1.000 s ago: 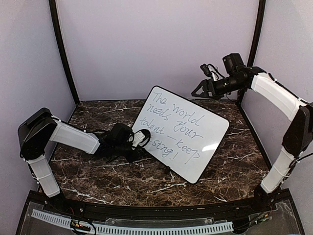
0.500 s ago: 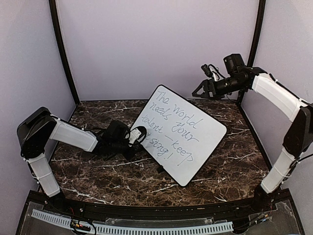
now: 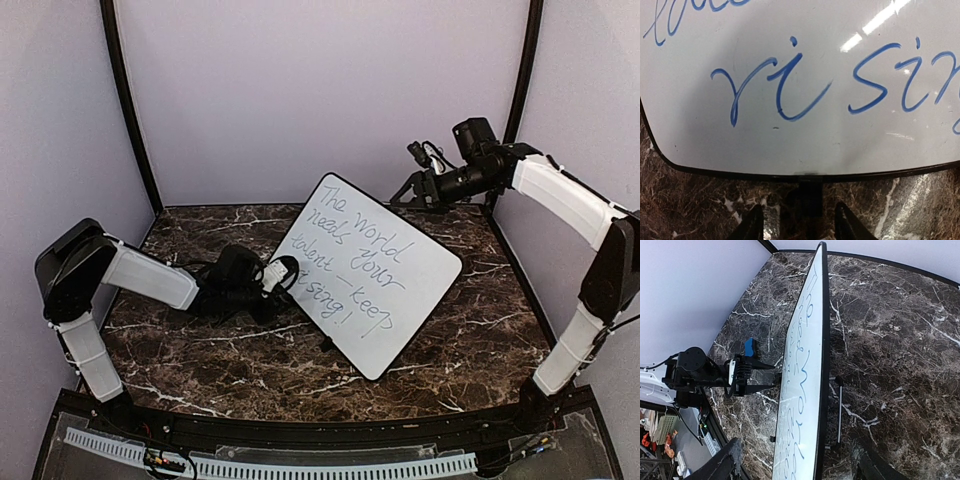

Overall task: Erase the whiteboard
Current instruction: Move the whiteboard to the center of the board.

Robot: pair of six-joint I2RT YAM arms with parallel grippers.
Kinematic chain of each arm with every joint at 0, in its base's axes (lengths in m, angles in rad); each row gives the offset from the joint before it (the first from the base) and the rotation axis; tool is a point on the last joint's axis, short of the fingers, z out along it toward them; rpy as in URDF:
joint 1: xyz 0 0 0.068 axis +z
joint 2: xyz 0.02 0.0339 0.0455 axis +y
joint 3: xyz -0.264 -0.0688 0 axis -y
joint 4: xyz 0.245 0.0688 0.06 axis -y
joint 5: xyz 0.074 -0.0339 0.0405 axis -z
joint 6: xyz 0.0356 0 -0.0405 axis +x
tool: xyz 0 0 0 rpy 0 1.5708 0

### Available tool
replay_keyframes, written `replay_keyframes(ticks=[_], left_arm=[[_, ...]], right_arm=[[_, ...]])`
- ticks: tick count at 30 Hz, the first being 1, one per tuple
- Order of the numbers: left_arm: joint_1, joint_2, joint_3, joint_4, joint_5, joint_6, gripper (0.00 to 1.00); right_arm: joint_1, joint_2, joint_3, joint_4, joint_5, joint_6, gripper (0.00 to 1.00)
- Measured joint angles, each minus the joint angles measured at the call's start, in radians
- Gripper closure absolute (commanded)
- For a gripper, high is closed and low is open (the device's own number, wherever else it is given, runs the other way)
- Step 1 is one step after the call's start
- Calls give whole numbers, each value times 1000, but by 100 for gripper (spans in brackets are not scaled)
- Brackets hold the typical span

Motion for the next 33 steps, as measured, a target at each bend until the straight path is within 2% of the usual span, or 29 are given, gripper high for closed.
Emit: replay_keyframes(ticks=[4, 6, 7, 8, 10, 15, 22, 26, 29, 33], left_arm=[[6, -29, 1, -22, -38, -21, 23], [7, -65, 1, -41, -53, -39, 16], [7, -92, 1, -51, -64, -55, 15], [9, -120, 1, -64, -78, -68, 8], [9, -175, 7, -100, -108, -97, 2], [13, -268, 90, -281, -229, -160, 1], [101, -272, 204, -572, -381, -238, 1], [134, -265, 231, -711, -432, -241, 1], [132, -267, 233, -750, -451, -179, 1], [131, -313, 185, -698, -441, 36, 1]], right_arm=[[5, -4, 0, 0, 5, 1, 24], [5, -8, 0, 0, 12, 3, 23], [5, -12, 0, 0, 18, 3, 23], [5, -17, 0, 0, 24, 3, 22], [5, -25, 0, 0, 31, 3, 22], [5, -55, 4, 0, 94, 4, 22], [16, -150, 13, 30, 143, 3, 22], [74, -206, 33, 63, 144, -8, 22], [113, -217, 53, 79, 151, -14, 22], [129, -211, 55, 81, 168, -16, 22]])
